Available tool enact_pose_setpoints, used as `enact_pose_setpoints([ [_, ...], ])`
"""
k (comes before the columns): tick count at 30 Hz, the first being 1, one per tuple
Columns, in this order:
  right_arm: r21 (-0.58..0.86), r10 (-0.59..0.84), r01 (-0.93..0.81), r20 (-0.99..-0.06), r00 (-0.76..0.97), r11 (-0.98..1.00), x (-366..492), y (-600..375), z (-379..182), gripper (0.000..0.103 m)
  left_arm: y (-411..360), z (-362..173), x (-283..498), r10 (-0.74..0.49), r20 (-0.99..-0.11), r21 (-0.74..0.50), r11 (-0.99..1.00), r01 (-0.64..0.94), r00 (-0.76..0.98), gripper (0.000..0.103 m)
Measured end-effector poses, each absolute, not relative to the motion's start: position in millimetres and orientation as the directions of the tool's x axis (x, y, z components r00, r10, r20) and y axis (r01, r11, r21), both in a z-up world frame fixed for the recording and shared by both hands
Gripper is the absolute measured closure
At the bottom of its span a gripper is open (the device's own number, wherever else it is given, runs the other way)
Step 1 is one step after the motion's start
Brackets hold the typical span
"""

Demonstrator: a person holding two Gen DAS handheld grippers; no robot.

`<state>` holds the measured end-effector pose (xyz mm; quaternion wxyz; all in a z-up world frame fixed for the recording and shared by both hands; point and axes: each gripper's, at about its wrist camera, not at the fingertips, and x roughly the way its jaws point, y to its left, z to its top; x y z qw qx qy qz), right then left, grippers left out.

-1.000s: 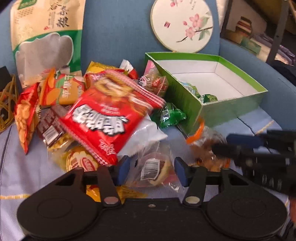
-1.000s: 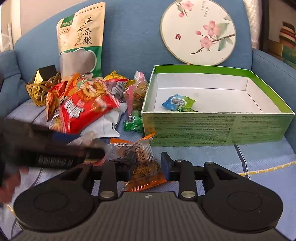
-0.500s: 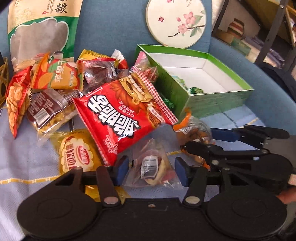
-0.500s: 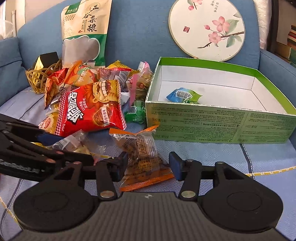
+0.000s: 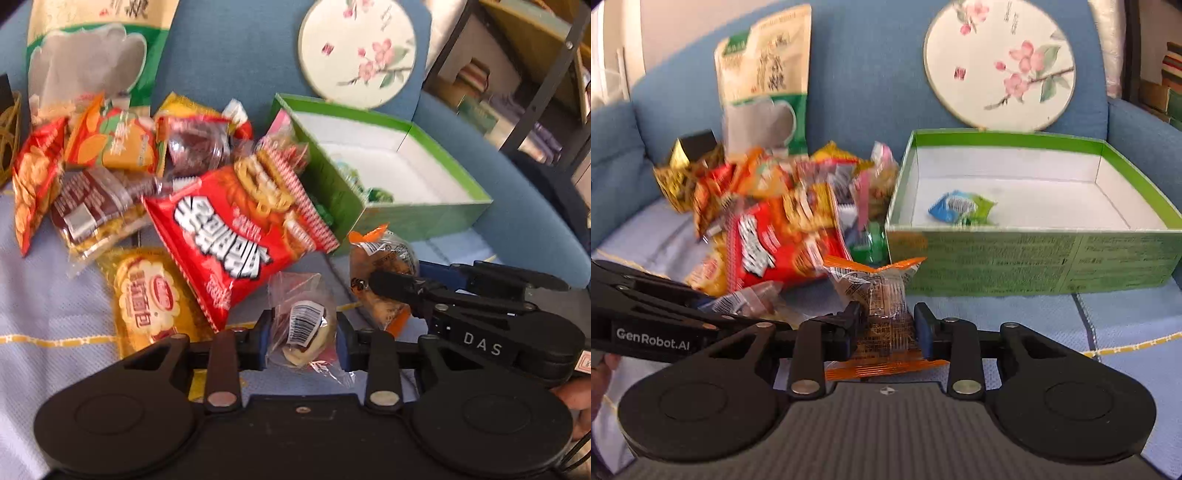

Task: Organize snacks
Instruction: 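Move both snacks into the green box and open both tools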

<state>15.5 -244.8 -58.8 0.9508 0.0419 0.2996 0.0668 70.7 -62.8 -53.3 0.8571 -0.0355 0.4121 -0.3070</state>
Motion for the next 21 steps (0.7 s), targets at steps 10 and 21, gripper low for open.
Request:
enact_pose_setpoints([
  [10,0.135,0.098,-0.051,-0.366,0.925,0.990,13.8,-276.2,-0.7,0.048,-94.9,30.6,88.1,-0.625,-0.548,-0.283,0.764,0.579,0.557,0.046],
  [21,0.105,-0.074,0.123,-0.379,0.922,0.987,67.5,-351.2,-25.2,0.047,-181.8,13.9,162.3,-0.619,-0.566,-0.292,0.768,0.570,0.544,0.043],
])
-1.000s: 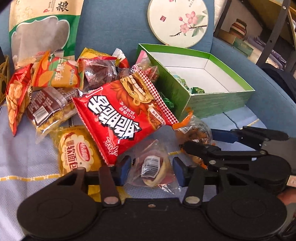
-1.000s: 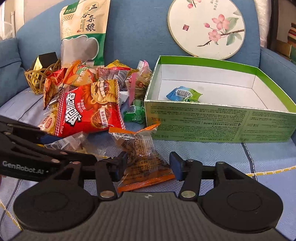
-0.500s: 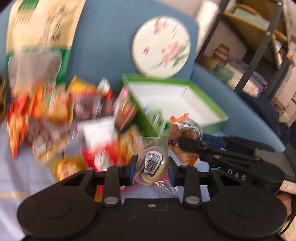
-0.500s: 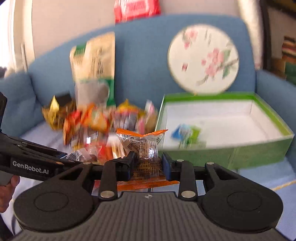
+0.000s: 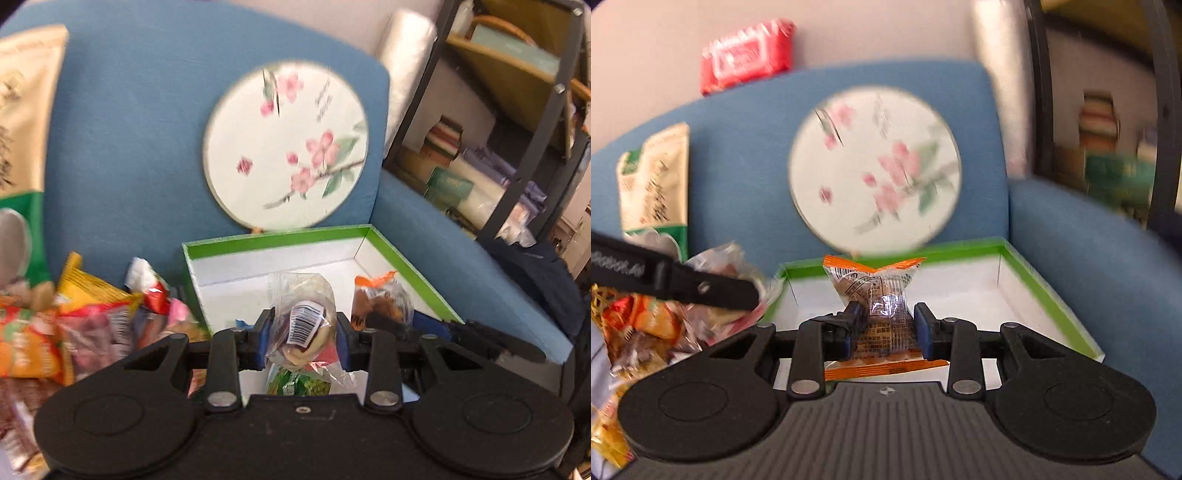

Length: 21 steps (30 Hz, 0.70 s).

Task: Organize snacks
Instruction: 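Move both snacks into the green box and open both tools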

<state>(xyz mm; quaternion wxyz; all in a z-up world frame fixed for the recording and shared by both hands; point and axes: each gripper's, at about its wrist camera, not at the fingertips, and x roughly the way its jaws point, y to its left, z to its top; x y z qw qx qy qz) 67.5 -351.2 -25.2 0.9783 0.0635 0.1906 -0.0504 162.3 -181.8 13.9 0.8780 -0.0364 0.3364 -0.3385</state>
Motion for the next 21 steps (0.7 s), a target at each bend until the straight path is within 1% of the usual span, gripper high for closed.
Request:
enact_pose_setpoints([
  [3,0.088,-0.098,0.146,-0.410,0.907,0.985,76.8,-356.6,-38.8,0.047,-196.3,-5.4,176.4,-0.601,-0.597,-0.292,0.779,0.554,0.531,0.043],
  [5,0.109,-0.090,0.150,-0.426,0.900,0.983,79.6,-359.3,-44.6,0.047,-201.3,-16.0,182.1,-0.591,-0.612,-0.288,0.785,0.548,0.525,0.043],
  [7,0.110,-0.083,0.145,-0.437,0.896,0.983,84.6,-358.2,-47.9,0.047,-204.7,-22.5,186.6,-0.576,-0.622,-0.273,0.794,0.543,0.530,0.041],
  [8,0.101,-0.085,0.144,-0.444,0.892,0.984,86.9,-356.9,-49.8,0.047,-205.1,-24.6,188.3,-0.573,-0.621,-0.265,0.795,0.545,0.534,0.038],
  [10,0.073,-0.096,0.145,-0.458,0.884,0.987,91.1,-353.9,-55.7,0.047,-204.1,-26.9,190.4,-0.578,-0.613,-0.264,0.792,0.550,0.539,0.023],
  [11,0.053,-0.103,0.143,-0.461,0.881,0.988,92.6,-352.1,-58.4,0.046,-201.9,-26.5,190.1,-0.584,-0.601,-0.270,0.791,0.548,0.546,0.000],
  [12,0.031,-0.110,0.140,-0.463,0.880,0.990,93.2,-351.1,-60.7,0.039,-198.7,-24.7,188.7,-0.586,-0.589,-0.277,0.793,0.543,0.556,0.000],
  [13,0.003,-0.121,0.138,-0.465,0.877,0.990,93.8,-348.8,-62.0,0.025,-194.1,-21.6,185.7,-0.584,-0.571,-0.282,0.800,0.530,0.577,0.000],
  [14,-0.018,-0.132,0.140,-0.464,0.876,0.990,93.8,-347.4,-62.4,0.017,-188.2,-17.6,181.2,-0.587,-0.545,-0.290,0.802,0.523,0.598,0.000],
  [15,-0.032,-0.145,0.147,-0.454,0.879,0.989,92.2,-346.2,-61.1,0.004,-182.4,-12.9,176.3,-0.582,-0.532,-0.288,0.807,0.515,0.615,0.000],
  [19,-0.021,-0.141,0.144,-0.385,0.912,0.989,77.9,-340.9,-44.8,0.000,-155.1,8.7,158.0,-0.541,-0.523,-0.256,0.837,0.484,0.659,0.000],
  [21,-0.008,-0.134,0.140,-0.353,0.926,0.990,68.5,-334.9,-35.4,0.000,-135.8,17.1,145.6,-0.500,-0.527,-0.243,0.863,0.442,0.687,0.000],
])
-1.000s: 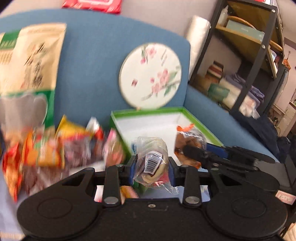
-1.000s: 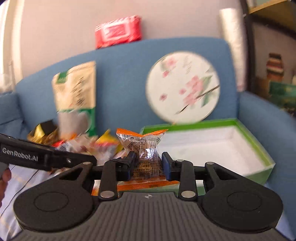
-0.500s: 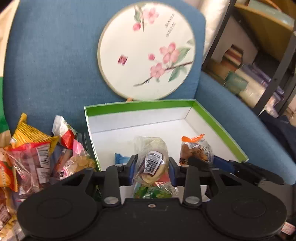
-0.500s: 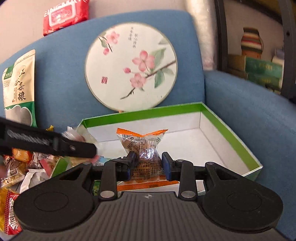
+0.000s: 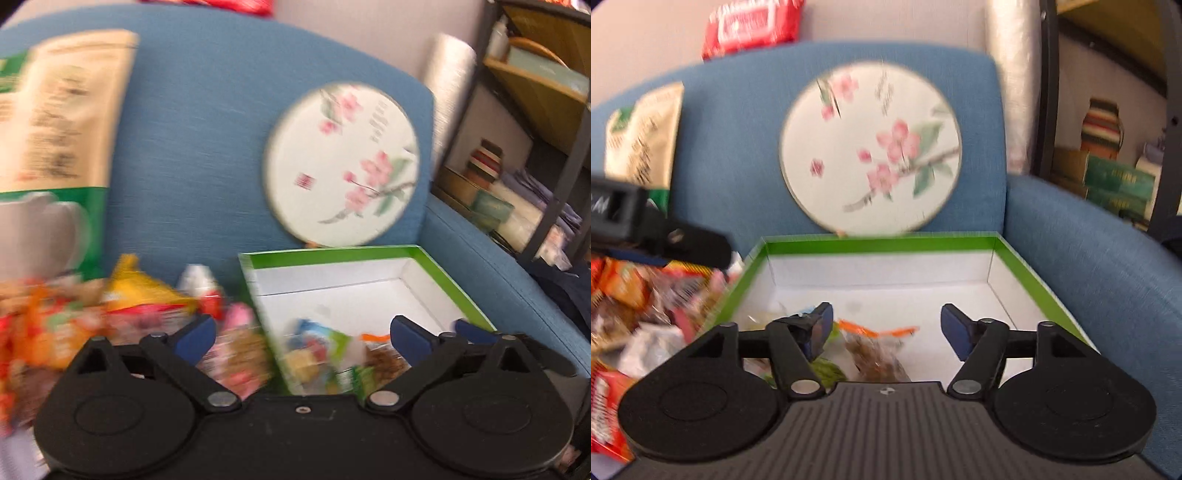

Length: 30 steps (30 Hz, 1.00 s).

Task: Organize snacks
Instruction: 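Move both snacks into the green box and open both tools, then grasp the white packet with the left tool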

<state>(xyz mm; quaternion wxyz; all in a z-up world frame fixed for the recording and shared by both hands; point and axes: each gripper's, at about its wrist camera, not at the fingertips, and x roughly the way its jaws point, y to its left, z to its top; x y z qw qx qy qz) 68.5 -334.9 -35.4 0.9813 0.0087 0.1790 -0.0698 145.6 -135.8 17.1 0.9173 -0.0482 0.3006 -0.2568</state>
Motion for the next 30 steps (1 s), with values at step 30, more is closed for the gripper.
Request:
enact_pose_setpoints([
  [30,0.070,0.321,-0.331,-0.494,0.808,0.941,23.5,-205.4,-67.4,0.022,11.2,-35.3,73.1,-0.403,-0.633,-0.311,0.914,0.260,0.661,0.000],
])
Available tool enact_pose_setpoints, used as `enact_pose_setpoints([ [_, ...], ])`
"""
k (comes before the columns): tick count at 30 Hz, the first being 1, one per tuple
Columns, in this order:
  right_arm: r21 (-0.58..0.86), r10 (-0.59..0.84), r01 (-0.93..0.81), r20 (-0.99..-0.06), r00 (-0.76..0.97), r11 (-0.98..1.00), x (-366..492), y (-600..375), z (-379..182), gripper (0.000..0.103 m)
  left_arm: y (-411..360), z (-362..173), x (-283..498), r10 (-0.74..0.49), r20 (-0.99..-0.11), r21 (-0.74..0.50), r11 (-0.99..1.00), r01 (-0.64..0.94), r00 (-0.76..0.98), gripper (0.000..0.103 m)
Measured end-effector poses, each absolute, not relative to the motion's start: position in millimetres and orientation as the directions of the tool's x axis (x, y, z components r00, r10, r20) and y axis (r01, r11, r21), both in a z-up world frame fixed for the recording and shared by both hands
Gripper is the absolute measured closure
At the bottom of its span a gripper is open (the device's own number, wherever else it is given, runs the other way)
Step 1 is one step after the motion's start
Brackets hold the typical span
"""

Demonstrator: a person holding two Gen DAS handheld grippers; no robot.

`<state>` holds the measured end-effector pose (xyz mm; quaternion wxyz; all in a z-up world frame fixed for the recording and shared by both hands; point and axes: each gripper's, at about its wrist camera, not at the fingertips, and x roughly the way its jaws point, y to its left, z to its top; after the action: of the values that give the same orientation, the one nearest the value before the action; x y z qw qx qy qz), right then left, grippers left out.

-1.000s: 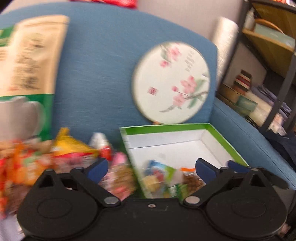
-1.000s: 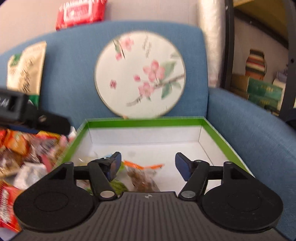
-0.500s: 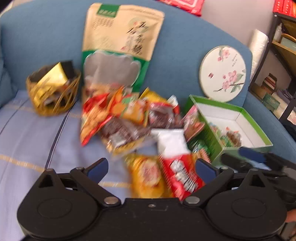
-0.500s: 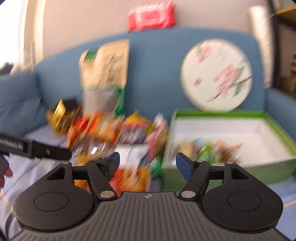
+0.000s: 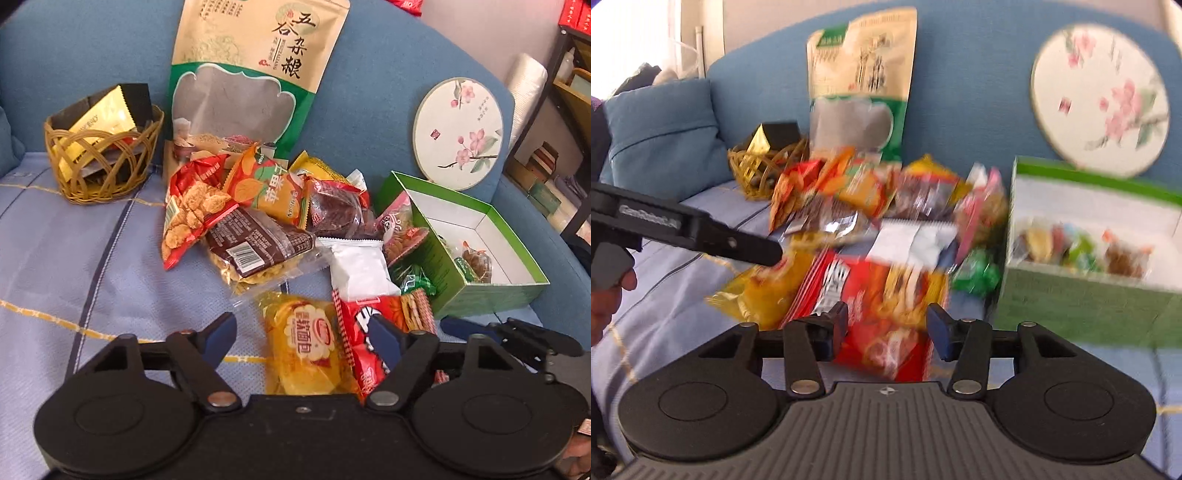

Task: Organize snacks
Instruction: 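Grasp the white packet with the left tool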

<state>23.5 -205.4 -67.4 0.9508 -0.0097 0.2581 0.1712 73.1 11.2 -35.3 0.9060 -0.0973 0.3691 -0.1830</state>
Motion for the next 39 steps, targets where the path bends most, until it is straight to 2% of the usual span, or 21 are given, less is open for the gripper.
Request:
enact_pose_setpoints([
  [3,0.136,0.328,-0.299,-0.465,0.822,0.944,30.6,-213.4,-65.1,0.022,0.6,-29.0,82.3,-0.447,-0.613,-0.335,0.894,0.299,0.652,0.000],
  [8,0.144,0.260,-0.217,-0.484,0.835,0.966,50.6,-215.2,-73.9,0.021,-28.2,-25.1,104.2,-0.473,-0.604,-0.333,0.881,0.337,0.641,0.000],
  [10,0.192,0.306,-0.240,-0.539,0.785,0.952,57.6,-216.0,-79.1,0.020,-37.8,-28.0,114.1,-0.476,-0.615,-0.340,0.879,0.334,0.628,0.000],
  [12,0.254,0.384,-0.290,-0.548,0.743,0.923,52.5,-216.3,-77.7,0.025,-46.9,-31.4,121.9,-0.482,-0.625,-0.341,0.876,0.340,0.614,0.000],
  [13,0.253,0.405,-0.317,-0.538,0.739,0.914,47.5,-216.3,-74.6,0.029,-51.7,-32.8,125.3,-0.480,-0.630,-0.337,0.877,0.343,0.610,0.000],
  [17,0.243,0.328,-0.235,-0.492,0.806,0.941,40.7,-230.2,-64.3,0.027,-75.2,-42.8,138.0,-0.442,-0.662,-0.273,0.894,0.355,0.605,0.000],
  [20,0.253,0.286,-0.178,-0.500,0.817,0.951,41.8,-236.4,-64.9,0.027,-87.9,-56.0,147.1,-0.405,-0.689,-0.226,0.908,0.353,0.601,0.011],
  [22,0.237,0.260,-0.156,-0.514,0.818,0.959,41.6,-236.2,-67.3,0.027,-88.4,-66.1,153.8,-0.405,-0.706,-0.245,0.910,0.335,0.581,0.010],
  [25,0.181,0.209,-0.132,-0.522,0.827,0.975,42.1,-231.6,-69.0,0.027,-77.5,-71.9,155.2,-0.435,-0.697,-0.301,0.899,0.319,0.570,0.017],
  [28,0.173,0.196,-0.122,-0.517,0.833,0.977,43.2,-230.2,-66.8,0.029,-67.7,-67.1,144.2,-0.432,-0.709,-0.278,0.898,0.342,0.557,0.020],
  [39,0.148,0.225,-0.173,-0.529,0.818,0.974,44.3,-220.3,-69.2,0.029,-19.2,-59.1,125.3,-0.443,-0.711,-0.354,0.896,0.267,0.546,0.020],
])
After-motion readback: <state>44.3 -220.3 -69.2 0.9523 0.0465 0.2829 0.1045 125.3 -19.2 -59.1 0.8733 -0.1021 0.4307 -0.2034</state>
